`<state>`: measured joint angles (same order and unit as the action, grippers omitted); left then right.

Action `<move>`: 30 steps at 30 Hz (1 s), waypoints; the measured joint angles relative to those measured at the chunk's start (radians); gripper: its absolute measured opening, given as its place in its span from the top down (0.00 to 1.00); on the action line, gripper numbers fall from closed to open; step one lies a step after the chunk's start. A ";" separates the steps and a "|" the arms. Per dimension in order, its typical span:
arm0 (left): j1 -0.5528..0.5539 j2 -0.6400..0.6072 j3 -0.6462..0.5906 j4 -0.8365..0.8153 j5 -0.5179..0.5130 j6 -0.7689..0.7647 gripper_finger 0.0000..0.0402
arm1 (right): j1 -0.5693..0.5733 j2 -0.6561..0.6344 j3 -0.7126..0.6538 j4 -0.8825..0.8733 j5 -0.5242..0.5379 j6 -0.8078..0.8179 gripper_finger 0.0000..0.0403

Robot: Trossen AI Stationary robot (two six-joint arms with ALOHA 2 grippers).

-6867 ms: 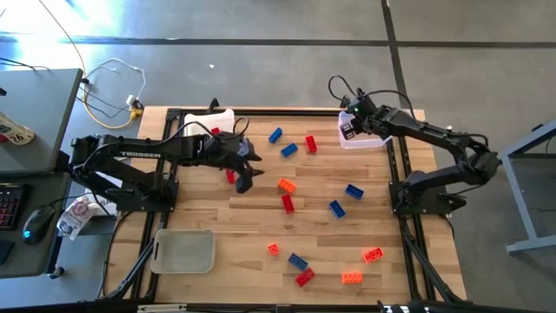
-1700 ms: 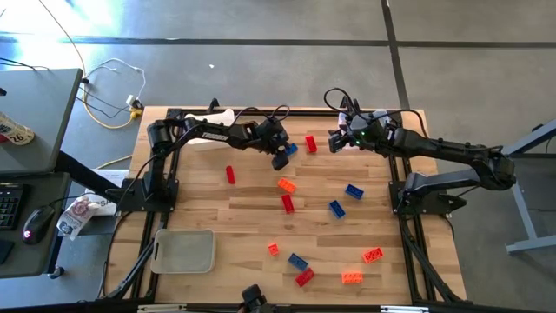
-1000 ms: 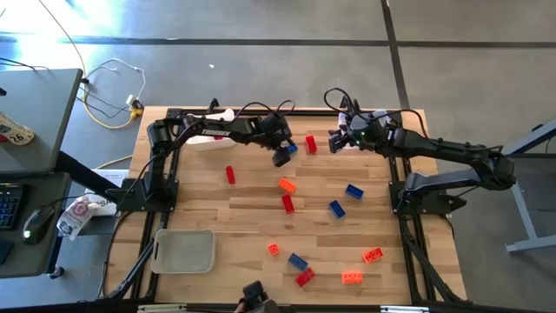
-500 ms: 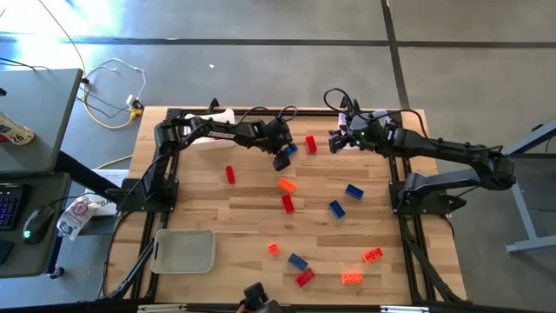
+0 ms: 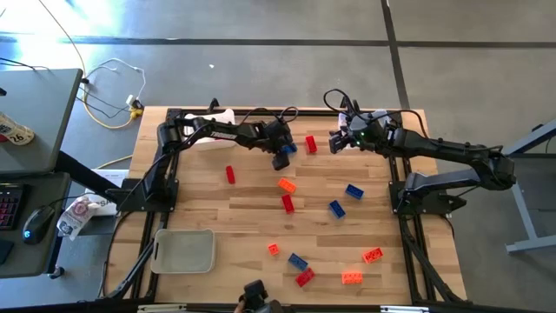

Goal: Sort & place blocks by color
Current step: Put the blue game piece into the gray bin

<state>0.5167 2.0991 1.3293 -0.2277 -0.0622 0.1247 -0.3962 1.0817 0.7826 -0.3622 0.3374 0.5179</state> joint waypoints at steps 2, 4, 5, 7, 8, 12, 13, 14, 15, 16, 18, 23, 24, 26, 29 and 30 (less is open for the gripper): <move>-0.001 0.000 0.000 0.002 -0.024 0.000 0.38 | 0.000 0.000 0.000 0.000 0.000 0.000 0.45; -0.001 0.000 0.000 0.001 -0.024 0.003 0.39 | 0.000 0.000 0.000 0.000 0.000 0.000 0.45; 0.000 0.000 0.000 0.001 -0.022 0.009 0.41 | 0.000 0.000 0.000 0.000 0.000 0.000 0.45; 0.000 0.000 0.000 0.000 -0.013 0.016 0.45 | 0.000 0.000 0.000 0.000 0.000 0.000 0.45; 0.000 0.000 0.000 -0.001 -0.013 0.023 0.47 | 0.000 0.000 0.000 0.000 0.000 0.000 0.45; -0.001 0.000 0.000 -0.010 -0.009 0.065 0.60 | 0.000 0.000 0.000 0.000 0.000 0.000 0.45; -0.001 -0.001 0.000 -0.012 -0.009 0.073 0.63 | 0.000 0.000 0.000 0.000 0.000 -0.001 0.45; 0.000 -0.002 0.001 -0.013 -0.008 0.080 0.67 | 0.000 0.000 0.000 0.000 0.000 -0.001 0.45; 0.000 -0.003 0.001 -0.015 -0.006 0.088 0.70 | 0.000 0.000 0.000 0.000 0.000 -0.001 0.45; 0.000 -0.003 0.001 -0.016 -0.002 0.096 0.72 | 0.000 0.000 0.000 0.000 0.000 -0.001 0.45; 0.000 -0.003 0.001 -0.016 0.009 0.105 0.73 | 0.000 0.000 0.000 0.000 0.000 -0.001 0.45; 0.001 -0.003 0.001 -0.020 0.027 0.106 0.73 | 0.000 0.000 0.000 -0.001 0.000 -0.001 0.45; 0.001 -0.003 0.001 -0.022 0.030 0.106 0.73 | 0.000 0.000 0.000 -0.001 0.000 -0.001 0.45; 0.001 -0.003 0.001 -0.028 0.032 0.105 0.73 | 0.000 0.000 0.000 -0.003 0.000 -0.001 0.45; 0.000 -0.004 0.002 -0.039 0.033 0.104 0.73 | 0.000 0.000 0.000 -0.011 0.000 -0.001 0.45; 0.000 -0.004 0.002 -0.042 0.033 0.104 0.73 | 0.000 0.000 0.000 -0.014 0.000 -0.001 0.45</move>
<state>0.5167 2.0953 1.3312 -0.2693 -0.0292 0.2287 -0.3962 1.0817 0.7826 -0.3764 0.3374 0.5167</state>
